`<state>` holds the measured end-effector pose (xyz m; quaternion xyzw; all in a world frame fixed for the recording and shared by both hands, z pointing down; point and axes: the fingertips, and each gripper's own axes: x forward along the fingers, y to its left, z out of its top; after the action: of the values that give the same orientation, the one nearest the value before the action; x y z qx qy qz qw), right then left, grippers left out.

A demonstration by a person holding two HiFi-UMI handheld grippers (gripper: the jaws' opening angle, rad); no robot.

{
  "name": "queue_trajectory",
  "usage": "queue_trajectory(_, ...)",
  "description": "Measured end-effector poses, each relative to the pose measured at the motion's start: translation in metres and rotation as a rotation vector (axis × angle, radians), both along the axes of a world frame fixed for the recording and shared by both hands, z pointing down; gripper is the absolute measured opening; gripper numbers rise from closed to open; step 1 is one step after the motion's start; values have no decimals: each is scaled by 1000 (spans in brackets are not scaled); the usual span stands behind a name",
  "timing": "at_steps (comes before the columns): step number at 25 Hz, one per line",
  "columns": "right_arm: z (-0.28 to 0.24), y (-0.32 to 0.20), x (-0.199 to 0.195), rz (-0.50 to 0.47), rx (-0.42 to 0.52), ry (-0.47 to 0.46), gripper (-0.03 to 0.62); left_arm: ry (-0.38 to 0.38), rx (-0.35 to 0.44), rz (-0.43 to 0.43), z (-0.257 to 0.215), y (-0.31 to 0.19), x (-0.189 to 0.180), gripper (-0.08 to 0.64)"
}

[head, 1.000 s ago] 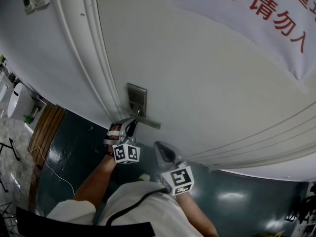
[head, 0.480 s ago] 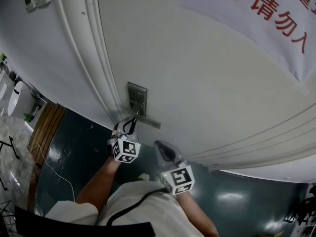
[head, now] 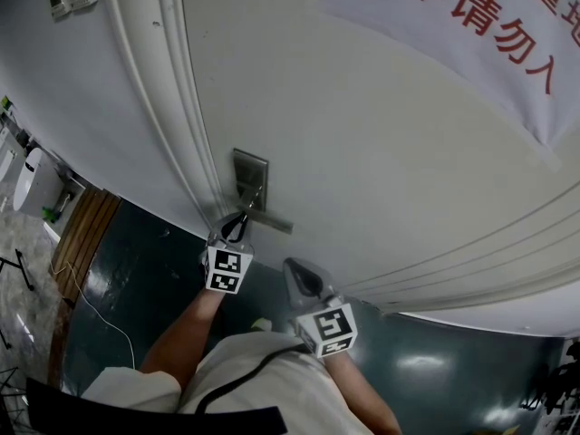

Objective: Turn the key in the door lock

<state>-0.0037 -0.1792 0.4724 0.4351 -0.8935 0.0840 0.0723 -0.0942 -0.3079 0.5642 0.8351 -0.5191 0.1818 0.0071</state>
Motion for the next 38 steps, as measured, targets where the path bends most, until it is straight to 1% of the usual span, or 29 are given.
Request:
queue_trajectory(4, 0, 1, 2, 2, 17, -2, 9, 71, -32, -18, -2, -1, -1, 35)
queue_trajectory(8, 0, 4, 1, 5, 10, 0, 9, 129, -53, -28, -4, -1, 0, 35)
queue_trajectory(13, 0, 5, 3, 14, 17, -4, 9, 171, -74, -35, -5, -2, 0, 35)
queue_trajectory(16, 0, 6, 4, 19, 21, -7, 9, 208, -92, -40, -5, -2, -1, 34)
queue_trajectory(24, -2, 9, 4, 28, 12, 2, 9, 402, -178, -75, -2, -2, -5, 27)
queue_trajectory(27, -1, 9, 4, 30, 16, 1, 9, 520, -228, -84, 0, -2, -6, 25)
queue_trajectory(30, 0, 8, 3, 30, 24, -6, 9, 682, -288, -78, 2, -2, -6, 25)
queue_trajectory(34, 2, 8, -2, 22, 6, -1, 9, 895, -364, -74, 8, -3, -8, 25)
queue_trajectory(38, 2, 8, -4, 15, 5, 1, 9, 1056, -397, -67, 3, -4, -8, 25)
